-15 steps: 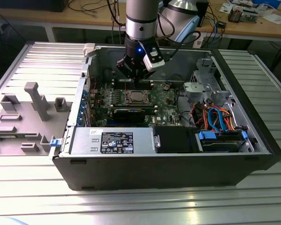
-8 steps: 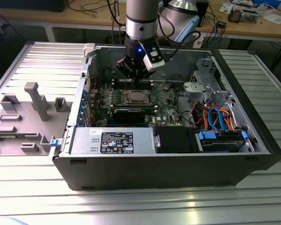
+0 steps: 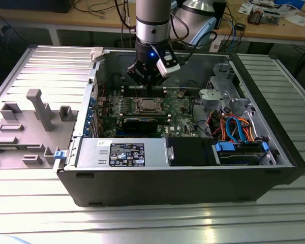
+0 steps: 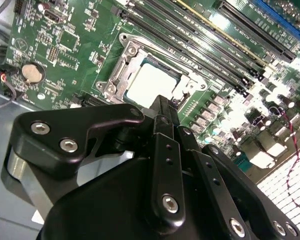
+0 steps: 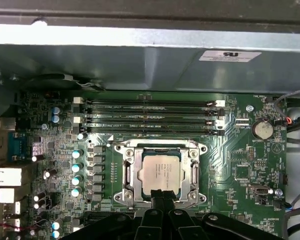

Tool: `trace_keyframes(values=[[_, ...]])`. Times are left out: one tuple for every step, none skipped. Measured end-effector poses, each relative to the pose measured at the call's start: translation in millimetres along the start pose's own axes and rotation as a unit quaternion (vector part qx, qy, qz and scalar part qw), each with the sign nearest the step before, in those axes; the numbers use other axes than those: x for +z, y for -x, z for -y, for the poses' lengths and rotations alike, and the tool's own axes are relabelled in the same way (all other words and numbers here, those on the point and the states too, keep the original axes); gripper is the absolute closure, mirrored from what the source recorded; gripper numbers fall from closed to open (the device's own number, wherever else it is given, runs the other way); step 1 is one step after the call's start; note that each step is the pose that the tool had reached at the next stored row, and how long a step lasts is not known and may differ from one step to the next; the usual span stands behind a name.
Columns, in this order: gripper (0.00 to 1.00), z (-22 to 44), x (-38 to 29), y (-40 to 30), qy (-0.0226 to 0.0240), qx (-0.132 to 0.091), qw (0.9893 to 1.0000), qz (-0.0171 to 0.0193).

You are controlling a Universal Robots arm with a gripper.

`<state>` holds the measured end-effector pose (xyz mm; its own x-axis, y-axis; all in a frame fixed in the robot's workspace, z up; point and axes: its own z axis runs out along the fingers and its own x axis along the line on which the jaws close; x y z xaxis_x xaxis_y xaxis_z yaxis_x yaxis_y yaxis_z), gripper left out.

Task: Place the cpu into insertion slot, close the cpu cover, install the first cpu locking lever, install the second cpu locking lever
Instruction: 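Install the first cpu locking lever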

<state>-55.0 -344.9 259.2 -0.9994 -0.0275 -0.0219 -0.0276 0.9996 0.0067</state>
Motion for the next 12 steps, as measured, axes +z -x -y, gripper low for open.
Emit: trace_keyframes(values=[[0.89,0.0,0.1,0.0,0.0001,0.000,1.0000,0.0000],[0.89,-0.1,0.0,-0.1,0.0000,0.000,1.0000,0.0000],[0.89,-0.1,0.1,-0.5,0.0001,0.000,1.0000,0.0000],[0.89,-0.1,0.1,-0.8,0.0001,0.000,1.0000,0.0000],[0.89,-0.1,0.1,-2.4,0.0001,0.000,1.0000,0.0001],[0.89,-0.2,0.1,-4.5,0.0001,0.000,1.0000,0.0000],[0.89,-0.2,0.1,-7.1,0.0001,0.000,1.0000,0.0000],[0.89,-0.3,0.1,-8.9,0.0000,0.000,1.0000,0.0000],[0.89,-0.3,0.1,-10.7,0.0001,0.000,1.0000,0.0000],[0.89,-0.4,0.1,-13.1,0.0001,0.000,1.0000,0.0000],[0.89,-0.4,0.1,-14.6,0.0001,0.000,1.0000,0.0000],[0.89,-0.5,0.2,-16.4,0.0001,0.000,1.0000,0.0000]])
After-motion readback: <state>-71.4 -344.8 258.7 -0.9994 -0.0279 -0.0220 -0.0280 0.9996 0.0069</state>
